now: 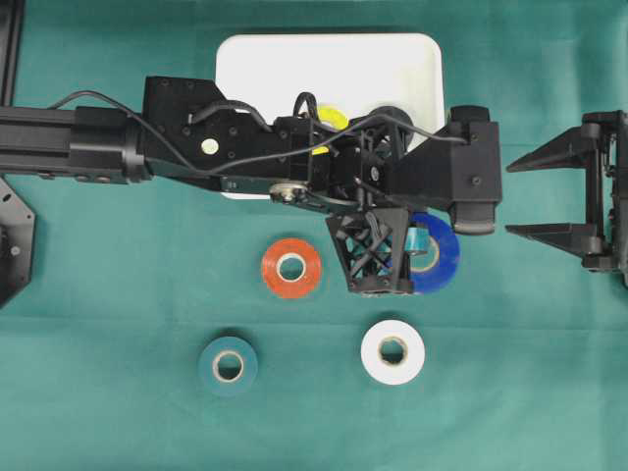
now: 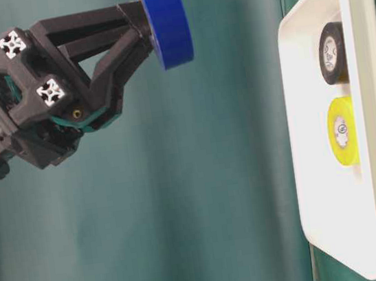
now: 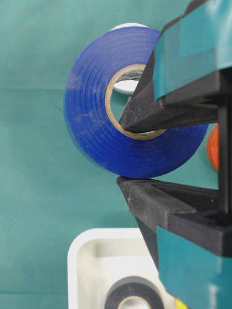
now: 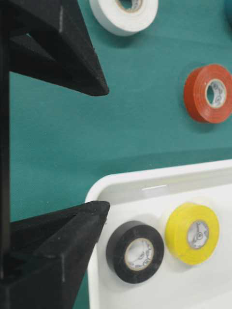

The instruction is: Pick up the tape from a random location and place it into the white case.

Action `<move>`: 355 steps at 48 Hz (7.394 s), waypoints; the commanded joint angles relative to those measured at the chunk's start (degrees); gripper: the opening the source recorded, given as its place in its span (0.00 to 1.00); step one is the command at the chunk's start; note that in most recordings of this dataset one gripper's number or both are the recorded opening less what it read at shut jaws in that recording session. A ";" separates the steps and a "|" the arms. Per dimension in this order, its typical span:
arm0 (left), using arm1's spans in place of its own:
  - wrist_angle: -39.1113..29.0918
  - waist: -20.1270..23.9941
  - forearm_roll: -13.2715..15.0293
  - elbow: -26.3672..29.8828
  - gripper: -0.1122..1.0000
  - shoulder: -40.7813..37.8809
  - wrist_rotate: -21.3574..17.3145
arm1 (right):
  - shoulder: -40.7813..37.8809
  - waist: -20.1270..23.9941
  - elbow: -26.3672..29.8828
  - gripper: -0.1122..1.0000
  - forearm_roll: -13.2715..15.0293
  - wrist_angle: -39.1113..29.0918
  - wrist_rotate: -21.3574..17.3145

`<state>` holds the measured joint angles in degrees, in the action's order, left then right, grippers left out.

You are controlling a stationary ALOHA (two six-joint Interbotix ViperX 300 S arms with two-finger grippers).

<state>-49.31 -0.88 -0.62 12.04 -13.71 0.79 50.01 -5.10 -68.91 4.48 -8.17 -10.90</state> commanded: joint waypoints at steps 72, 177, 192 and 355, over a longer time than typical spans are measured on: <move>6.42 0.88 0.09 -35.24 0.33 30.59 1.41 | -0.35 -0.35 1.67 0.85 0.35 -0.53 0.09; 8.70 22.59 0.00 -31.29 0.33 25.49 1.23 | -0.35 -0.35 2.02 0.85 0.62 -1.41 0.09; 8.79 22.59 0.00 -31.55 0.33 25.05 1.23 | -0.35 -0.35 2.02 0.85 0.62 -1.41 0.09; 15.64 19.86 0.00 -36.30 0.87 18.28 0.97 | -0.88 -0.79 2.02 0.85 0.70 -1.41 0.18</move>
<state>-33.57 21.62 -0.53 -24.87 2.11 1.85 49.48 -5.80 -68.38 5.19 -9.84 -10.81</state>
